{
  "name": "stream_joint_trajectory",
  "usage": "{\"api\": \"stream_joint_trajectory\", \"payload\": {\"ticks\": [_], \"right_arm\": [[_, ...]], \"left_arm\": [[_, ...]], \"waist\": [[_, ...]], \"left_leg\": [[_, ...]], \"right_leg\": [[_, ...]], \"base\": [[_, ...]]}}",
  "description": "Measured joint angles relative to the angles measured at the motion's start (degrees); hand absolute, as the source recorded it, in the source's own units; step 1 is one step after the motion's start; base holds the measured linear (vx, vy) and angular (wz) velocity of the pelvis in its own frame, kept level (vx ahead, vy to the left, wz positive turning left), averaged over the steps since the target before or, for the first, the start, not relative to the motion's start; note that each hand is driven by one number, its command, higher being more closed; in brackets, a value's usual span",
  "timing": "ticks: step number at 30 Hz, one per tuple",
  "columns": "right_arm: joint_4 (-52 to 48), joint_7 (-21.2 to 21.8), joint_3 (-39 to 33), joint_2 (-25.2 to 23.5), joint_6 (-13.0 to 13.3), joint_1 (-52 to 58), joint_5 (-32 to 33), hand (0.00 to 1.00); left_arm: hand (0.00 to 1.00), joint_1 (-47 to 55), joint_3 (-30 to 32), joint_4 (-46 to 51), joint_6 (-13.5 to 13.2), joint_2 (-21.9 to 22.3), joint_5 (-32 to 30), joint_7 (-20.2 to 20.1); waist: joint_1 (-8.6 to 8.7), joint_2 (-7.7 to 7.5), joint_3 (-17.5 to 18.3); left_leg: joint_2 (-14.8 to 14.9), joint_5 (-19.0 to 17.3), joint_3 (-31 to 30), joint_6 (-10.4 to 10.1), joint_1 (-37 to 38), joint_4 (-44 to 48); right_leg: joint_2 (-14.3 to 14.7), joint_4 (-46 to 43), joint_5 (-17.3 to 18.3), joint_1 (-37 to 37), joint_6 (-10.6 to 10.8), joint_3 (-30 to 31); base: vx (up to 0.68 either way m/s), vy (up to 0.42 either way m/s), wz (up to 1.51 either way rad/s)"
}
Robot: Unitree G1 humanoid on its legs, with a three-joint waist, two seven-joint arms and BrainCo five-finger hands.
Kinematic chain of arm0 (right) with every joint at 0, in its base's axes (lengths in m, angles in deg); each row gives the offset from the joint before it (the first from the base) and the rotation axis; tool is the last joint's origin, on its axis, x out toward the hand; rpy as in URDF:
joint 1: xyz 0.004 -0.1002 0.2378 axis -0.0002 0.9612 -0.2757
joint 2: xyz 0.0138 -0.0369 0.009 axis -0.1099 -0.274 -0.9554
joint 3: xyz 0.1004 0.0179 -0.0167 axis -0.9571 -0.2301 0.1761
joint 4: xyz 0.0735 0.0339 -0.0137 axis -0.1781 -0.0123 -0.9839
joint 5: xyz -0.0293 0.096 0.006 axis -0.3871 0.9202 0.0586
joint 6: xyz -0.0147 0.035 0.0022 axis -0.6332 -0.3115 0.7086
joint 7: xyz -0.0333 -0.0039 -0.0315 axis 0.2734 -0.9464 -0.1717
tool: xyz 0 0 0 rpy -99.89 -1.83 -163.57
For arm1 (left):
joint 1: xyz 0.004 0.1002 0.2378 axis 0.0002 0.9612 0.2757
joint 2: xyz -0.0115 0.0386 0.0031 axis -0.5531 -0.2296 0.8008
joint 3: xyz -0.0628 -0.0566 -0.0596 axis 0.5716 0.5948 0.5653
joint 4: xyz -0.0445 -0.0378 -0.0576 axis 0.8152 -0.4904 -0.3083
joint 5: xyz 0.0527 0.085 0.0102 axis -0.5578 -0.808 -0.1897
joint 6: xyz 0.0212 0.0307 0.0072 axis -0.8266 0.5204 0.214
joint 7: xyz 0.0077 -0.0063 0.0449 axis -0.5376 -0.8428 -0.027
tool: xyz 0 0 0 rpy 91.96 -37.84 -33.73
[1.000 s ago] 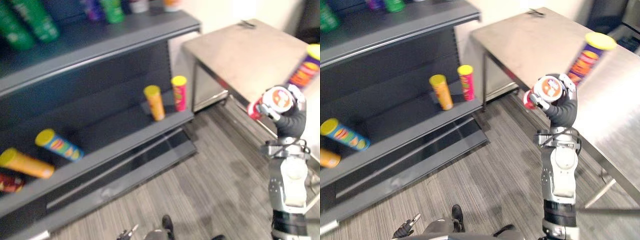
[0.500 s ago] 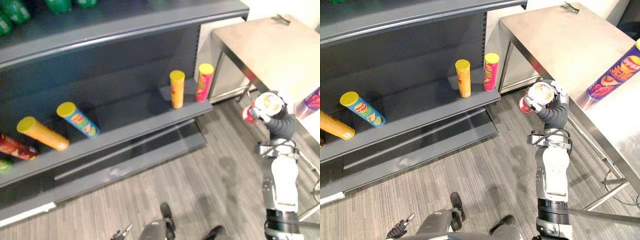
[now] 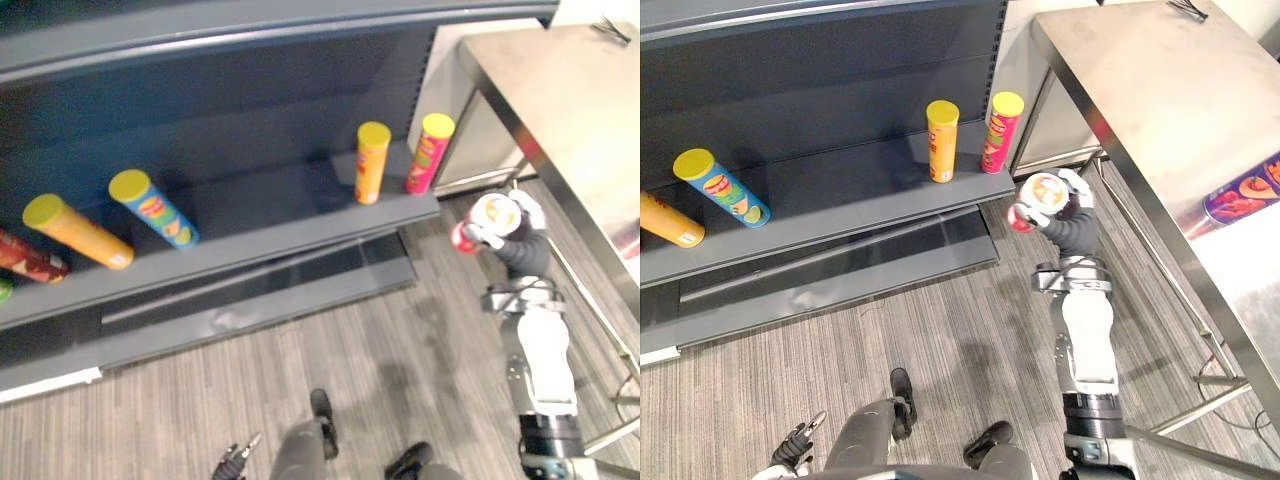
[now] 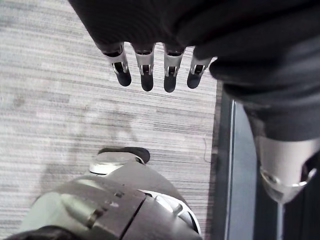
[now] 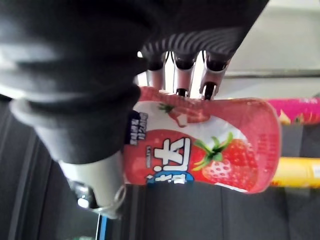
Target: Put the gum and the chips on the shelf.
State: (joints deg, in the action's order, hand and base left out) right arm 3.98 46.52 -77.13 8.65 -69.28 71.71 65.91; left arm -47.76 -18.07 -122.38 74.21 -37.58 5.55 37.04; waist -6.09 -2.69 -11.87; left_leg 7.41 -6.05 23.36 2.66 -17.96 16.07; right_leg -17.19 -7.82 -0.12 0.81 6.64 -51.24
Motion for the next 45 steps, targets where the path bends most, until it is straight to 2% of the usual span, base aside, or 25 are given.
{"api": "stream_joint_trajectory", "payload": {"ticks": [1, 2, 3, 4, 5, 6, 8, 9, 12, 13, 15, 17, 21, 27, 32, 39, 45], "right_arm": [[0.0, 0.1, 0.4, 0.0, 0.0, 0.0, 0.0, 1.00], [-0.1, 0.7, 1.4, 0.1, 0.0, 0.2, 0.0, 1.00], [-0.3, 1.4, 1.6, 0.4, -0.1, 0.8, 0.0, 1.00], [-0.6, 1.6, 1.6, 0.9, -0.1, 1.3, 0.1, 1.00], [-1.0, 2.4, 1.4, 1.8, -0.1, 2.7, 0.4, 1.00], [-2.1, 3.1, 1.5, 1.8, -0.1, 4.9, 0.4, 1.00], [-4.2, 4.1, 2.1, 1.8, -0.1, 7.7, 0.7, 1.00], [-5.4, 5.0, 3.4, 1.8, 0.1, 9.3, 2.1, 1.00], [-6.5, 6.1, 4.0, 1.6, 0.3, 10.8, 2.7, 1.00], [-7.1, 6.3, 4.1, 1.4, 0.3, 11.6, 2.7, 1.00], [-7.1, 6.5, 4.6, 1.0, 0.3, 11.7, 3.2, 1.00], [-7.2, 7.1, 5.5, 0.9, 0.4, 11.7, 4.9, 1.00], [-7.4, 8.3, 4.6, 0.0, 0.4, 14.5, 5.4, 1.00], [-7.1, 8.0, 3.2, -0.2, 0.4, 16.8, 5.2, 1.00], [-6.6, 7.2, 3.2, -1.6, 0.4, 17.4, 4.2, 1.00], [-2.8, 5.9, 2.5, -2.6, 0.2, 17.9, 4.1, 1.00], [-1.3, 4.7, 0.3, -2.8, -0.3, 18.1, 2.1, 1.00]], "left_arm": [[0.00, 0.0, -0.1, 0.1, 0.0, 0.0, 0.0, 0.0], [0.00, 0.0, -1.1, 0.5, 0.0, 0.0, -0.1, 0.1], [0.00, 0.4, -3.4, 1.4, -0.2, -0.2, -0.1, 0.1], [0.00, 0.4, -4.9, 1.8, -0.5, -0.3, -0.1, 0.1], [0.00, 0.2, -7.7, 2.2, -1.1, -1.0, -0.1, 0.1], [0.00, -0.1, -9.4, 2.3, -1.2, -2.1, -0.1, 0.0], [0.00, 0.0, -9.6, 1.7, -1.6, -2.4, -0.2, -0.1], [0.00, 0.0, -10.1, 0.0, -1.6, -2.3, -0.2, 0.0], [0.00, -0.2, -11.3, -1.0, -1.9, -2.6, -0.2, 0.0], [0.00, -0.2, -11.8, -1.5, -2.0, -2.7, -0.2, -0.1], [0.00, 0.0, -11.8, -2.2, -2.0, -2.6, -0.2, -0.1], [0.00, 0.0, -11.8, -2.5, -2.0, -2.1, -0.2, -0.3], [0.00, -0.4, -11.7, -3.3, -2.0, -2.0, -0.6, -1.2], [0.00, -0.5, -10.6, -3.9, -1.9, -1.8, -1.3, -1.4], [0.00, -0.4, -9.9, -4.1, -1.9, -1.6, -1.8, -1.3], [0.00, -0.4, -8.9, -4.2, -1.8, -1.0, -3.6, -0.9], [0.00, 0.1, -8.9, -4.3, -0.7, -1.0, -4.3, 0.0]], "waist": [[-0.10, 0.14, -0.1], [-0.36, 0.49, -0.3], [-0.19, 0.86, -0.5], [0.34, 1.20, -0.6], [1.82, 2.34, -1.1], [2.99, 2.40, -1.2], [4.01, 1.76, -1.5], [4.27, 1.60, -1.5], [4.30, 1.65, -1.5], [4.17, 1.45, -1.4], [4.17, 1.17, -1.3], [4.05, 1.23, -1.3], [4.44, 1.07, -0.8], [4.63, 1.09, 0.7], [4.47, 0.97, 3.0], [4.71, 0.87, 5.2], [5.93, 0.92, 6.2]], "left_leg": [[0.0, -0.3, -0.2, 0.0, 0.0, 0.2], [-0.7, -1.8, -0.9, -0.2, 0.2, 0.5], [-2.8, -1.8, -2.4, 0.1, 1.3, -0.7], [-3.6, -1.7, -3.7, 0.4, 2.1, -1.1], [-4.3, -1.4, -7.8, 1.2, 2.7, -1.5], [-5.9, -1.1, -11.5, 2.1, 3.5, -2.7], [-8.7, -0.6, -14.1, 1.8, 6.0, -3.8], [-10.4, -0.8, -16.3, 2.0, 7.6, -3.8], [-11.8, -1.0, -18.8, 1.9, 8.1, -3.1], [-12.4, -1.5, -20.0, 1.7, 8.0, -2.3], [-12.6, -2.4, -20.8, 0.9, 8.0, -0.8], [-11.1, -3.0, -21.0, 0.0, 8.0, -0.9], [-9.1, -2.4, -22.3, -1.4, 9.3, -4.2], [-8.5, 0.5, -22.6, -3.1, 13.3, -10.8], [-8.2, 1.3, -22.3, -4.0, 15.3, -13.5], [-8.0, 3.8, -21.0, -3.9, 17.2, -17.8], [-7.7, 4.5, -20.6, -4.0, 18.4, -18.5]], "right_leg": [[-0.2, -0.4, 0.0, 0.0, 0.0, 0.1], [-1.9, -3.8, 0.0, -0.3, 0.0, 2.2], [-5.1, -11.9, 0.1, -2.7, -3.1, 9.5], [-6.0, -16.7, -0.4, -4.9, -7.1, 14.7], [-2.9, -22.3, 3.5, -9.4, -6.7, 30.0], [2.2, -23.0, 7.2, -11.2, -4.8, 41.3], [4.9, -21.7, 10.0, -11.7, -3.5, 47.1], [6.2, -19.6, 10.6, -12.3, -3.5, 48.3], [7.8, -15.9, 10.3, -13.5, -3.3, 50.0], [7.8, -12.8, 9.4, -13.2, -2.2, 50.0], [8.1, -8.4, 6.9, -11.5, -1.9, 50.0], [9.7, -4.5, 6.3, -9.5, -0.7, 49.6], [11.7, -1.1, 5.4, -7.4, -1.7, 48.0], [12.3, 1.4, 5.1, -5.5, -2.1, 47.1], [12.5, 2.1, 5.1, -4.7, -2.1, 47.1], [12.9, 3.9, 3.8, -4.4, -2.0, 48.1], [13.2, 3.6, 3.7, -3.5, -1.9, 48.4]], "base": [[0.00, 0.116, 0.15], [-0.01, 0.154, 0.32], [0.00, 0.228, 0.52], [0.07, 0.271, 1.01], [0.14, 0.214, 1.48], [0.16, 0.145, 1.61], [0.15, 0.034, 1.49], [0.17, 0.019, 1.24], [0.17, 0.001, 0.76], [0.17, -0.057, 0.63], [0.15, -0.088, 0.39], [0.10, -0.135, 0.04], [0.08, -0.178, 0.03], [0.10, -0.090, 0.05], [0.05, -0.017, -0.03], [-0.03, -0.008, -0.08], [-0.06, -0.009, -0.03]]}}
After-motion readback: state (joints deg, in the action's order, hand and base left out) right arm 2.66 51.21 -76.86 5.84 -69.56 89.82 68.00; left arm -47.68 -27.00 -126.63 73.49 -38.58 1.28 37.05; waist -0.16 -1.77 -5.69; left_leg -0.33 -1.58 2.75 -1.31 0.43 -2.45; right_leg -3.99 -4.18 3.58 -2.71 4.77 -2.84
